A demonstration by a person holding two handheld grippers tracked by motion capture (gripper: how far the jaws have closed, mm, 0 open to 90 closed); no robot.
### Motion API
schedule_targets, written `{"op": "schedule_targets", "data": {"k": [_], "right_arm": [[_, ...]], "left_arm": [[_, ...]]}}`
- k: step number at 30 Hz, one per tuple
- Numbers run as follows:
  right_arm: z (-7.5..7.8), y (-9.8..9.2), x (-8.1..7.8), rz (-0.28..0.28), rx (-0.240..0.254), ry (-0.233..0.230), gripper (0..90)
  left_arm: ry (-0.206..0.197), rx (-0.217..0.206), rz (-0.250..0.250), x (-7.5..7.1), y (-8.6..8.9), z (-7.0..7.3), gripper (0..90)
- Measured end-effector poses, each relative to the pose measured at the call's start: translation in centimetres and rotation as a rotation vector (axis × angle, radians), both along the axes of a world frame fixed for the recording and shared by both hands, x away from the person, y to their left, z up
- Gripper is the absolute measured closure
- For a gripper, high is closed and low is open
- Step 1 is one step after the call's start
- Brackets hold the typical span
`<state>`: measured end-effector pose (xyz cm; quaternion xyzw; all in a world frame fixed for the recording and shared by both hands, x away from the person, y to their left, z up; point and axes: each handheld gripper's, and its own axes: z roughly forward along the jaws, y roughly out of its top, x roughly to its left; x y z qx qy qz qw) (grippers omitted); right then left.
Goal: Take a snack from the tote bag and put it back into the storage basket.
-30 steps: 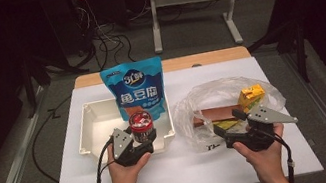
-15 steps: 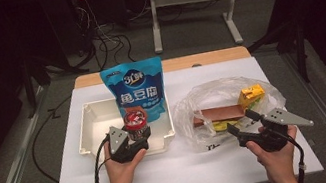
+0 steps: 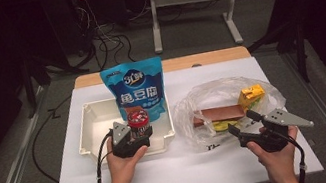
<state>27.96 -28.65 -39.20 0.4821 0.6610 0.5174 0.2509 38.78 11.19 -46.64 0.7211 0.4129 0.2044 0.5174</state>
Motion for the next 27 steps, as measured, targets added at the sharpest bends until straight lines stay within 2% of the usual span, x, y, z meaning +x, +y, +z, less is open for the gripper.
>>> {"op": "schedule_targets", "data": {"k": [5, 6, 8, 9, 12, 14, 15, 18, 21, 27], "right_arm": [[-0.1, 0.1, 0.0, -0.001, -0.001, 0.005, 15.2], [-0.1, 0.1, 0.0, 0.001, -0.001, 0.005, 15.2], [-0.2, 0.1, 0.0, 0.002, -0.004, 0.004, 15.3], [-0.2, 0.1, 0.0, -0.001, -0.004, 0.006, 15.3], [-0.2, 0.1, 0.0, 0.001, -0.005, 0.008, 15.4], [-0.3, 0.1, 0.0, -0.001, -0.007, 0.009, 15.4], [-0.3, 0.1, 0.0, -0.001, -0.008, 0.009, 15.4], [-0.3, 0.1, 0.0, -0.001, -0.008, 0.008, 15.5], [-0.3, 0.1, 0.0, -0.003, -0.008, 0.009, 15.6], [-0.4, 0.1, 0.0, -0.003, -0.009, 0.011, 15.6]], "left_arm": [[0.077, 0.045, 0.010, 0.5, 0.0, -0.5, 26.4], [0.087, 0.042, 0.007, 0.5, 0.1, -0.6, 26.4], [0.093, 0.051, 0.018, 0.6, 0.0, -0.6, 26.4], [0.101, 0.042, 0.013, 0.7, 0.1, -0.6, 26.4], [0.109, 0.078, 0.026, 0.7, -0.1, -0.6, 26.4], [0.115, 0.074, 0.019, 0.7, -0.1, -0.7, 26.4], [0.113, 0.095, 0.019, 0.6, -0.2, -0.7, 26.4], [0.120, 0.109, 0.015, 0.6, -0.2, -0.7, 26.4], [0.135, 0.112, 0.014, 0.7, -0.2, -0.8, 26.4], [0.183, 0.153, 0.007, 0.7, -0.4, -1.2, 26.4]]}}
